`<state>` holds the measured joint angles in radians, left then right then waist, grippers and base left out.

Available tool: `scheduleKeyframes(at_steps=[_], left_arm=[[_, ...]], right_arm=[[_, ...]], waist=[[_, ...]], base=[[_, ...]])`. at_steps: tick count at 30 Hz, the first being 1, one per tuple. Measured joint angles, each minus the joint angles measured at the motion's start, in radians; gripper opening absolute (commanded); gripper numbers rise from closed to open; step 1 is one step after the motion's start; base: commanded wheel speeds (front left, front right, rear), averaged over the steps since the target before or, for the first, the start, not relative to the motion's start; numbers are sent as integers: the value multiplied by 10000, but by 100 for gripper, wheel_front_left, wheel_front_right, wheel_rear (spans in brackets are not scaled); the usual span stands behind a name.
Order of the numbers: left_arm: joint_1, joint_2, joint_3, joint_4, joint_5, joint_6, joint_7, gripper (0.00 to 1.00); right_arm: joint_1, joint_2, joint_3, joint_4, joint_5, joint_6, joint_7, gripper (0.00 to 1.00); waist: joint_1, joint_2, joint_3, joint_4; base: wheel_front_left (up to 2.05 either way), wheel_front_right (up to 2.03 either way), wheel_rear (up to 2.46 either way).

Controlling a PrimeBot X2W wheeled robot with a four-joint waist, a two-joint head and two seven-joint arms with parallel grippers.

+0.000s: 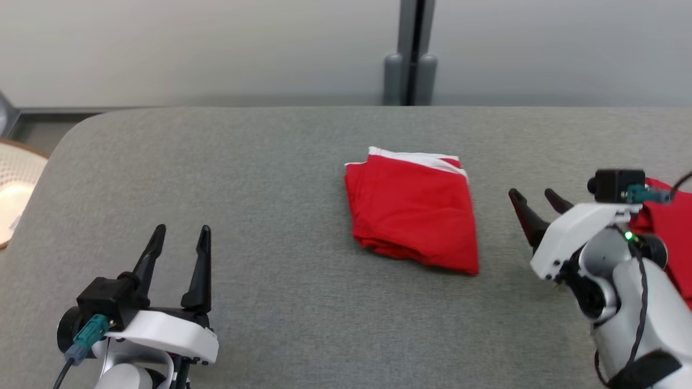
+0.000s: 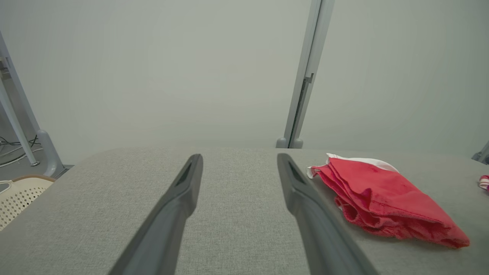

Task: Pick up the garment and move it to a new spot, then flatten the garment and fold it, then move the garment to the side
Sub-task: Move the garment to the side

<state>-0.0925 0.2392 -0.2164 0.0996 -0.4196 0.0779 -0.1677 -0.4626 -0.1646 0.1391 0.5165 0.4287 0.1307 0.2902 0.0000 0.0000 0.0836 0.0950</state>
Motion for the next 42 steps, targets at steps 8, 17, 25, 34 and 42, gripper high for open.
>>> scheduleKeyframes(at_steps=[8, 17, 25, 34, 42], left_arm=[[-352, -201, -234, 460, -35, -194, -190, 100], [-612, -391, -349, 848, -44, -286, -499, 100], [-619, -403, -414, 1032, -71, -322, -619, 100], [-643, -263, -788, 832, 111, -587, -690, 100], [-593, -324, -1361, 938, 221, -872, -466, 100]], right_arm=[[-1615, -205, -109, 2337, 1089, 0, 1432, 100], [-2707, -431, -727, 4608, 1384, 0, 2167, 100], [-2720, -196, -301, 4585, 1941, 0, 1352, 0], [-2497, -288, 656, 3962, 2627, 0, 349, 0], [-2126, -428, 1609, 3386, 3101, 0, 167, 0]], waist=[[0, 0, 597, 1048], [0, 0, 1202, 2089], [0, 0, 1162, 2133], [0, 0, 742, 1148], [0, 0, 370, -255]], base=[[0, 0, 0], [0, 0, 0], [0, 0, 0], [0, 0, 0], [0, 0, 0]])
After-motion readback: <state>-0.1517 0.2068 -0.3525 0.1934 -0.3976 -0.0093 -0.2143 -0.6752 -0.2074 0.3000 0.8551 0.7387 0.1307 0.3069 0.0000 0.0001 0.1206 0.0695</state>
